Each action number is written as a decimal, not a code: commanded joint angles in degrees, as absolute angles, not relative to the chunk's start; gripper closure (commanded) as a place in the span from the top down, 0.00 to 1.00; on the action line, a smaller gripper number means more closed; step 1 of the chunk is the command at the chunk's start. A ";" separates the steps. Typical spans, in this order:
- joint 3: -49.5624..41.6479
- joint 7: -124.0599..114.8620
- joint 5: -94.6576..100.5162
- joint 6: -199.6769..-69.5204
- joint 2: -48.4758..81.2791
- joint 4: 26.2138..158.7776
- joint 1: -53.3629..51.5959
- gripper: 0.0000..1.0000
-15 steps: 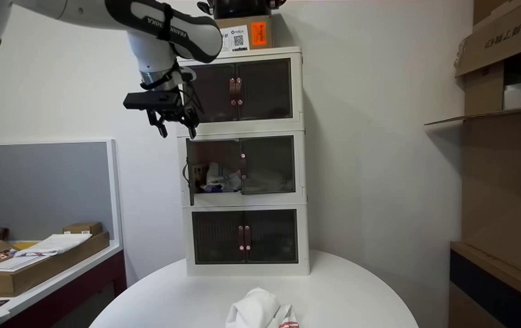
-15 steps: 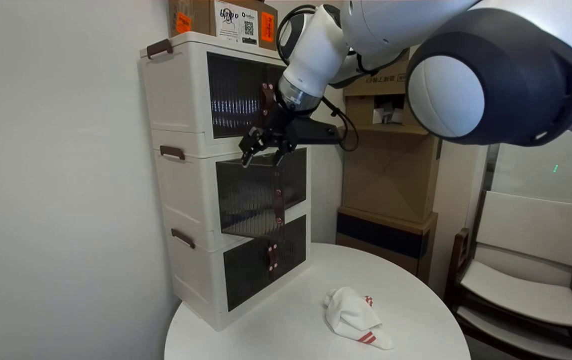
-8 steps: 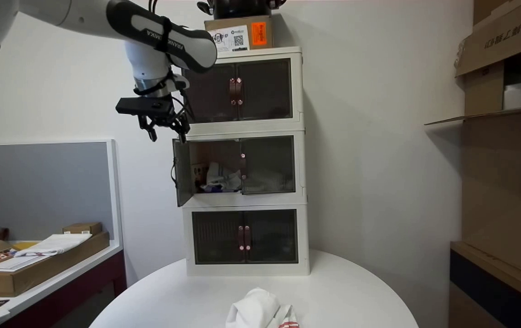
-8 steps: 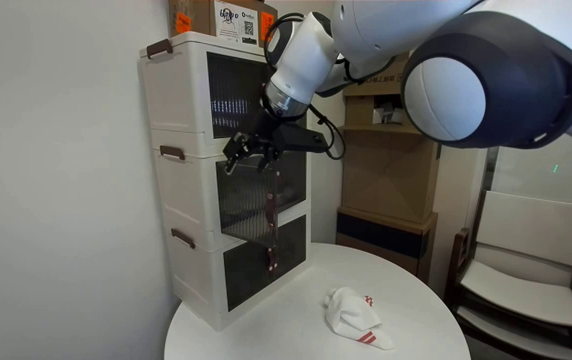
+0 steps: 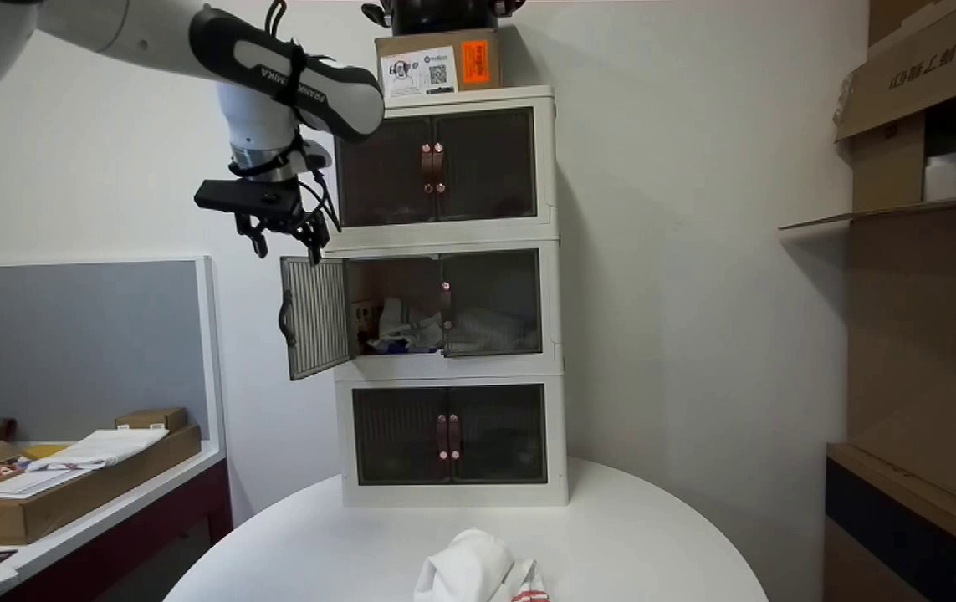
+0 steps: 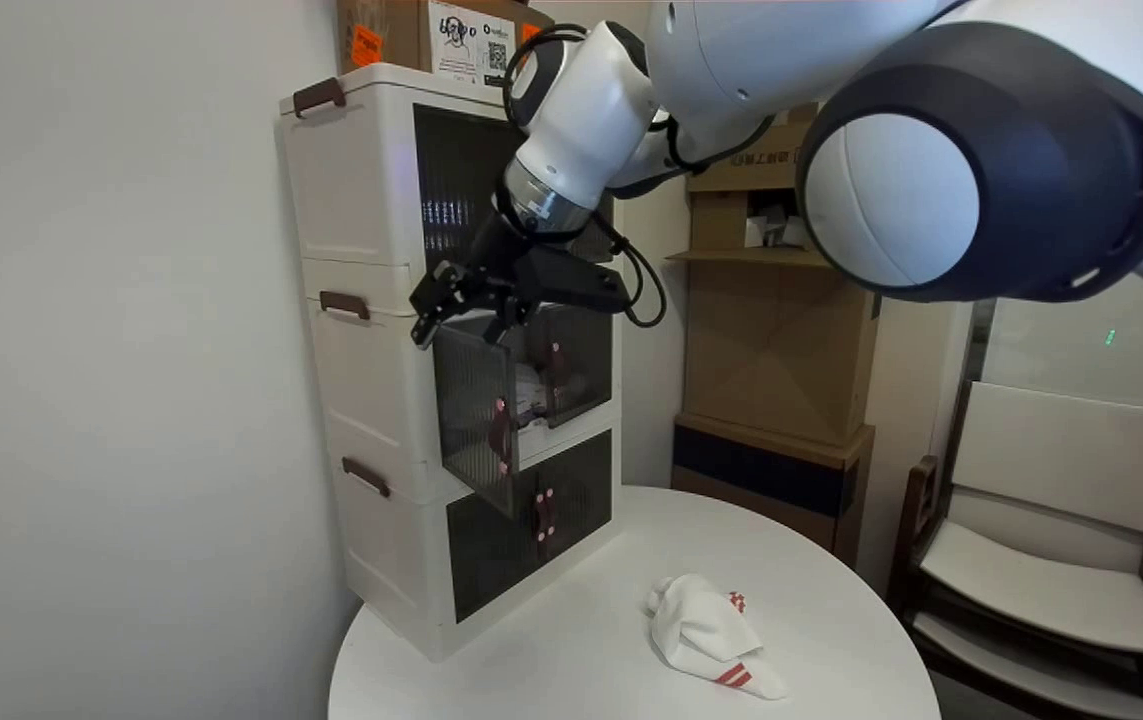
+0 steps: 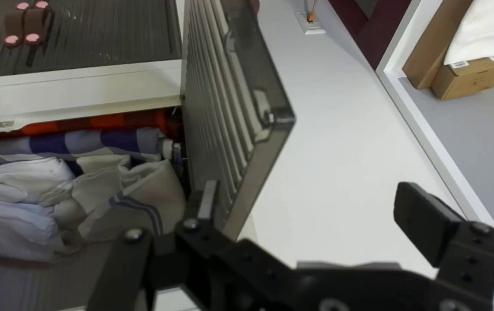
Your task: Open the left cabinet door of the middle segment
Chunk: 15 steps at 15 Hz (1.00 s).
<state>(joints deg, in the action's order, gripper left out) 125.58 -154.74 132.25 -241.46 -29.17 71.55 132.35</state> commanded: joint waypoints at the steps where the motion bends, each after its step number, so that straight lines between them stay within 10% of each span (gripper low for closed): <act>1: 122.98 -158.04 127.63 -243.62 -31.26 68.54 132.84 1.00; 15: 102.36 -157.87 120.11 -243.10 -28.44 70.22 135.84 1.00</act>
